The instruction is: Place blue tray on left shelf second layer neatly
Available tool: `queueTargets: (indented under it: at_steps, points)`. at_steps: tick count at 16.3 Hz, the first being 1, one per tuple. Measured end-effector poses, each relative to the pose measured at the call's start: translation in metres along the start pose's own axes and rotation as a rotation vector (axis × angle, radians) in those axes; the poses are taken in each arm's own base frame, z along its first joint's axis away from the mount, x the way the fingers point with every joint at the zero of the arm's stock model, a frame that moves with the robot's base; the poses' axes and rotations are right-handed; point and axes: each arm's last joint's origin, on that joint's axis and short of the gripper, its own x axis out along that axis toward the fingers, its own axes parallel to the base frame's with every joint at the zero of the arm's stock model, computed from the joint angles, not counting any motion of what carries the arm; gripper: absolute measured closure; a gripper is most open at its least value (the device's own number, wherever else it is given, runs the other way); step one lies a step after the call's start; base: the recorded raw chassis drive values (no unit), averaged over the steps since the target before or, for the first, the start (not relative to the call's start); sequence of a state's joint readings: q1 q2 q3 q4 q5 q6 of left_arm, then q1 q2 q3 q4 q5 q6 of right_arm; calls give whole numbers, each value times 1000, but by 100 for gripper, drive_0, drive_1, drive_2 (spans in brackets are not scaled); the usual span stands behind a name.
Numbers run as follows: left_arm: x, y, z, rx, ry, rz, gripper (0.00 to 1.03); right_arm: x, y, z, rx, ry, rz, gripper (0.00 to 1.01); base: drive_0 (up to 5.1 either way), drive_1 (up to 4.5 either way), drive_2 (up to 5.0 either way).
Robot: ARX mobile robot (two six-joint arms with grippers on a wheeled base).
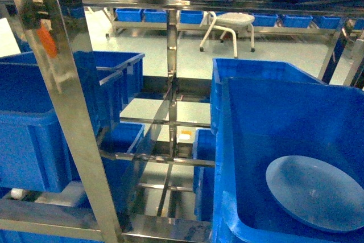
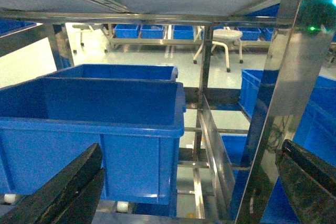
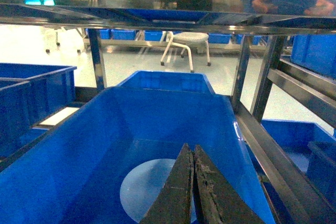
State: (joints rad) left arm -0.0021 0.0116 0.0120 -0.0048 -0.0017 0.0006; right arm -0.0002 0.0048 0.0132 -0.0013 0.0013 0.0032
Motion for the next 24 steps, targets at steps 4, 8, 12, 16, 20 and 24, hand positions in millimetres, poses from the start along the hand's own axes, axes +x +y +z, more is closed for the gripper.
queueTargets:
  at_steps: [4,8,12,16,20,24]
  points:
    - [0,0,0,0,0,-1,5,0,0,0,0,4,1,99,0,0,0]
    - [0,0,0,0,0,-1,5,0,0,0,0,4,1,79,0,0,0]
    - [0,0,0,0,0,-1,5,0,0,0,0,4,1,31,0,0,0]
    - [0,0,0,0,0,-1,5,0,0,0,0,4,1,3,0,0,0]
    - [0,0,0,0,0,-1,5,0,0,0,0,4,1,3,0,0,0]
    - [0,0,0,0,0,-1,5,0,0,0,0,4,1,3,0,0,0]
